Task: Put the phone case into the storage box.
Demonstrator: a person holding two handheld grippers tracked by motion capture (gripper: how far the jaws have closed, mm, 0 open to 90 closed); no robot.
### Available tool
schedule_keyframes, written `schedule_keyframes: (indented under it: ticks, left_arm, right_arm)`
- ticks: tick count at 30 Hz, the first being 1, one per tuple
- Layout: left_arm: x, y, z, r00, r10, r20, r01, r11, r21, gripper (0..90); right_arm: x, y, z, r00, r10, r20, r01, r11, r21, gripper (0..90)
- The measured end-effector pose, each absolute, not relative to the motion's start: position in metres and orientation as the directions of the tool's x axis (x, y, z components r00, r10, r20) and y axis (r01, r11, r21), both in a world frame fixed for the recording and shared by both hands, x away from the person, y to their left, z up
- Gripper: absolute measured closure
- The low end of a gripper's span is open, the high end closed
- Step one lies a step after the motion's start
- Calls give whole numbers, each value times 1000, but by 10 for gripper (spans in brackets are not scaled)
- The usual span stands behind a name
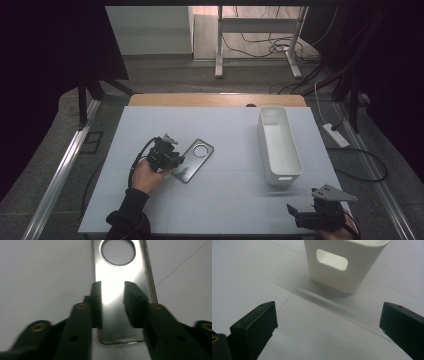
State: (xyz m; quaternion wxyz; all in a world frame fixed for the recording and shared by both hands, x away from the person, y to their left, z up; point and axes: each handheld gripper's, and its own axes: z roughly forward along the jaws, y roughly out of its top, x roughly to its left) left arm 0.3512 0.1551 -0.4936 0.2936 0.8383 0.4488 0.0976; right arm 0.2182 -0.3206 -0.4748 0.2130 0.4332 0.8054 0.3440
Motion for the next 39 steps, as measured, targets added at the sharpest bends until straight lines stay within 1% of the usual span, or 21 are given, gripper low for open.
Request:
schedule_keyframes:
  ticks: [5, 9, 11, 13, 15, 19, 21, 26, 31, 37, 39]
  left_arm:
    - [352, 166, -491, 556, 827, -80, 693, -408, 594, 380]
    - [354, 172, -490, 545, 834, -90, 700, -393, 597, 197]
    - [356, 176, -490, 541, 833, -121, 713, -377, 591, 125]
    - [356, 177, -490, 548, 826, -133, 717, -382, 583, 47]
    - [356, 178, -490, 565, 812, -146, 715, -393, 579, 9]
    - [356, 178, -491, 576, 800, -169, 718, -396, 572, 0]
    - [356, 178, -491, 591, 790, -163, 710, -413, 571, 0]
    - [355, 176, -495, 634, 760, -143, 666, -442, 601, 0]
    - [356, 176, -496, 638, 760, -124, 659, -455, 599, 0]
    - [358, 170, -508, 643, 757, -116, 667, -479, 571, 0]
    - [359, 166, -513, 642, 758, -110, 676, -493, 548, 0]
  right_arm:
    - [218, -321, -475, -534, 844, -45, 551, 388, 739, 9]
    - [218, -321, -475, -534, 844, -44, 551, 388, 739, 9]
    - [218, -321, -475, -534, 844, -44, 551, 388, 739, 9]
    - [218, -321, -475, -534, 844, -44, 551, 387, 739, 9]
    - [218, -321, -475, -533, 845, -43, 551, 386, 740, 9]
    - [218, -321, -475, -532, 846, -43, 551, 384, 741, 9]
    - [218, -321, -474, -531, 846, -44, 551, 385, 740, 9]
    - [218, -321, -474, -530, 846, -46, 552, 386, 739, 8]
    - [217, -321, -474, -530, 847, -47, 552, 387, 738, 8]
    - [217, -321, -474, -530, 846, -47, 552, 387, 738, 9]
    - [217, -321, -474, -531, 846, -47, 552, 387, 738, 9]
